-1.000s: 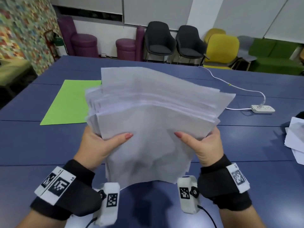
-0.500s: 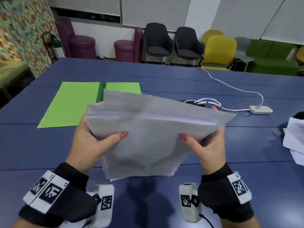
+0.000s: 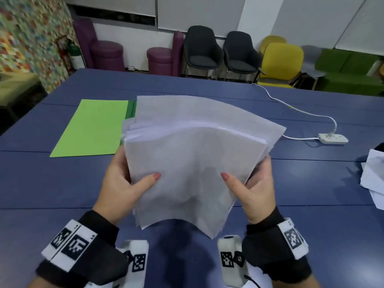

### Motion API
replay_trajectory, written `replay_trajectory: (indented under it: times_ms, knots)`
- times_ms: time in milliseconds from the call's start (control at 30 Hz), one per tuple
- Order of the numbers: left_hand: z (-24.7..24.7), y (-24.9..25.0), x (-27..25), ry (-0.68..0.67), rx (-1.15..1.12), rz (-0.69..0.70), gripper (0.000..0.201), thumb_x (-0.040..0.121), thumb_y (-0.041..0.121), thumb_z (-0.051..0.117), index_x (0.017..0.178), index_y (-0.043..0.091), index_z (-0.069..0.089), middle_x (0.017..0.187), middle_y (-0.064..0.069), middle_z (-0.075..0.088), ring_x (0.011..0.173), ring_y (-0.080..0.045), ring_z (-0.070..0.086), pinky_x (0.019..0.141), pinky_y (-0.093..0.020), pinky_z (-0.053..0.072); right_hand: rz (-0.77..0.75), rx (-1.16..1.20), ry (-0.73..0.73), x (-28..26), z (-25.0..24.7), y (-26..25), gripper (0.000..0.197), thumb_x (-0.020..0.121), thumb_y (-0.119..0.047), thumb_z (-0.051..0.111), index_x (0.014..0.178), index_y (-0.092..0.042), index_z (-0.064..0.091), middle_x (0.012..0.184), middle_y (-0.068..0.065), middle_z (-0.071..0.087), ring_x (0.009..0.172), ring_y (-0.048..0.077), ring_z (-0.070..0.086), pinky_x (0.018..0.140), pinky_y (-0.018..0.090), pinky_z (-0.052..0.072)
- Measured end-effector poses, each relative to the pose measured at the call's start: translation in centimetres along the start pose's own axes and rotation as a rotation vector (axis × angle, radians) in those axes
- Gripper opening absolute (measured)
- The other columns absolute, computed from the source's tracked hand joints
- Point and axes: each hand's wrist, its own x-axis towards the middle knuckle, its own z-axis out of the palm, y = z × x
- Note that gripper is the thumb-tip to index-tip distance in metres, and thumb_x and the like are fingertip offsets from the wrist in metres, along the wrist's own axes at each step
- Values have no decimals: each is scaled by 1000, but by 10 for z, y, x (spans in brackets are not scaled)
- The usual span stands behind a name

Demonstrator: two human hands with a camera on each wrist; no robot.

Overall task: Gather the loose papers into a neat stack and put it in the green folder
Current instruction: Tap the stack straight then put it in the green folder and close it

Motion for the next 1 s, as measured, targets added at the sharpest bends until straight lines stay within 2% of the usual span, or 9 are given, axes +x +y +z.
replay_trajectory:
  times_ms: [100,200,300,400,533,600,700,867,1000]
  knots:
    - [5,-7,-1,17,-10,-49,36,67,14,73,97,24,56,82,25,73,79,7,66,70,-13,51,47,-48,-11,-4,-1,12,47,66,-5,63,104,-28,49,101,-10,67,98,6,62,93,31,49]
    - [14,-6,-3,79,-5,-15,32,83,-8,56,94,22,55,74,28,71,74,9,66,68,-9,51,37,-28,33,-5,5,8,35,74,-6,55,99,-31,54,93,-15,72,92,3,65,86,23,51]
    - [12,3,-3,110,-21,53,44,71,13,70,105,30,48,96,18,70,89,6,64,78,-14,52,-24,-39,89,-5,7,-6,46,74,-4,56,109,-32,47,104,-6,63,98,12,61,95,38,48]
    - [9,21,-4,113,41,155,84,61,24,71,131,39,25,117,5,56,105,-4,59,91,-25,51,-86,-17,152,-5,8,-22,80,71,-1,60,137,-21,19,125,17,50,114,27,54,104,51,41]
    - [15,51,3,138,456,456,105,68,17,75,141,45,6,144,-16,32,129,-24,41,104,-48,40,-383,-311,139,2,14,-44,99,72,-6,66,144,-26,1,146,-2,27,129,23,40,112,47,32]
    - [17,59,7,102,690,544,98,68,13,74,145,31,17,144,-9,28,132,-6,27,113,-24,25,-478,-552,128,7,15,-47,87,70,-10,68,142,-18,19,146,-2,27,124,12,36,112,24,25]
    - [16,66,6,76,810,470,77,67,19,71,137,23,39,129,-5,32,112,9,29,98,-1,20,-464,-650,114,5,13,-49,53,69,-11,67,121,-11,52,123,23,48,118,4,38,105,10,25]
    - [8,57,-1,84,760,382,64,69,20,69,128,17,45,118,14,44,111,17,28,96,-19,36,-489,-624,85,-1,12,-45,47,72,-13,65,117,-18,52,119,22,51,117,-8,37,105,15,29]
    - [7,56,-7,29,778,378,70,71,21,65,136,23,38,121,13,43,111,9,34,99,-5,25,-449,-597,60,-4,7,-41,54,74,-13,63,125,-22,48,122,7,52,116,-2,42,104,18,33]
